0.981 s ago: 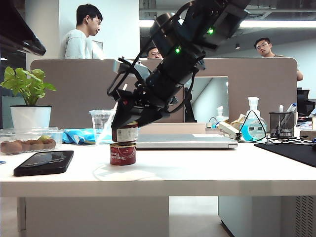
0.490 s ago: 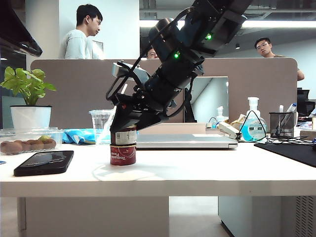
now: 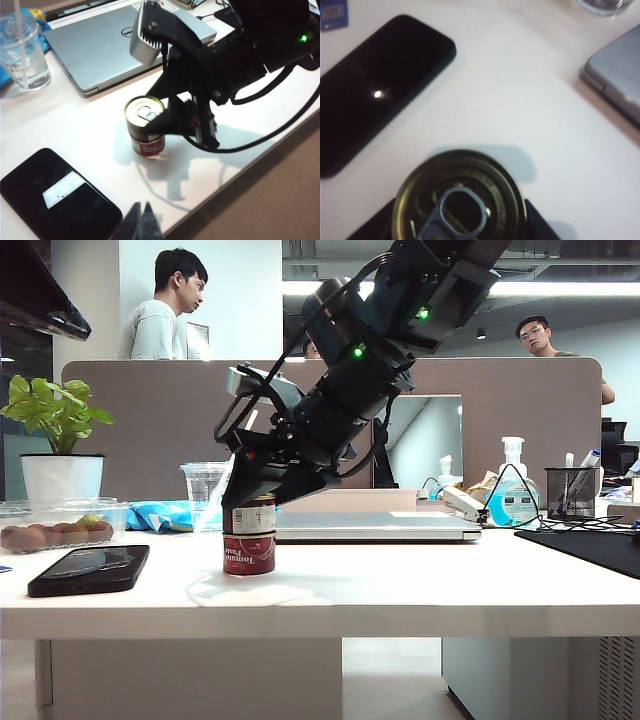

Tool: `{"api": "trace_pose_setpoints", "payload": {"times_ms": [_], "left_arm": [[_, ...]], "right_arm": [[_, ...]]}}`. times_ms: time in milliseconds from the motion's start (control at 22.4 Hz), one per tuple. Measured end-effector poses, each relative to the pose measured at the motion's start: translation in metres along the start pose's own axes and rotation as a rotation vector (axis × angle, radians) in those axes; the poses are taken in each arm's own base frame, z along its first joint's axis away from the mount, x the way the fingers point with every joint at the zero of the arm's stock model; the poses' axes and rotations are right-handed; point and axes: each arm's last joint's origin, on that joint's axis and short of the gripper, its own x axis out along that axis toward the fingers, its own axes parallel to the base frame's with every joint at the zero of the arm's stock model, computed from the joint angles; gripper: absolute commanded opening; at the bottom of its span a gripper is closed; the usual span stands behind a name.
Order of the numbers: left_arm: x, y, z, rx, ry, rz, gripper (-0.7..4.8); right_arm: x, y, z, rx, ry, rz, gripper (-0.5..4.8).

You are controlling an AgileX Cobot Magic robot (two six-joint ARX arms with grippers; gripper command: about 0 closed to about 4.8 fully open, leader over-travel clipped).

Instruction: Stack a can of tomatoes on the right onto the can of tomatoes on the left.

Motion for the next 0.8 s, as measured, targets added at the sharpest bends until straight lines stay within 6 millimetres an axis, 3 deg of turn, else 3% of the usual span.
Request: {"api": "trace_pose_setpoints", "payload": {"times_ms": [134,223,490,803], "left_arm": [[0.0,0.0,0.0,0.0,-0.001,0.001,-0.06],[0.0,0.0,0.0,0.0,-0.002,0.001,-0.06],[0.0,0.0,0.0,0.0,-0.002,0.001,-0.06],[0.0,0.0,0.001,0.001,-0.006,0.002,-0.06]], "right_arm": [[0.002,0.001,-0.006,0.012,0.047,0.009,3.87],[0.001,0.001,-0.006,0.012,0.051,0.009,4.79],[-0.005,0.005,-0.003,0.01,0.066,-0.006,4.79],[-0.037,0.011,0.015,0.003,0.068,-0.041,4.79]]}}
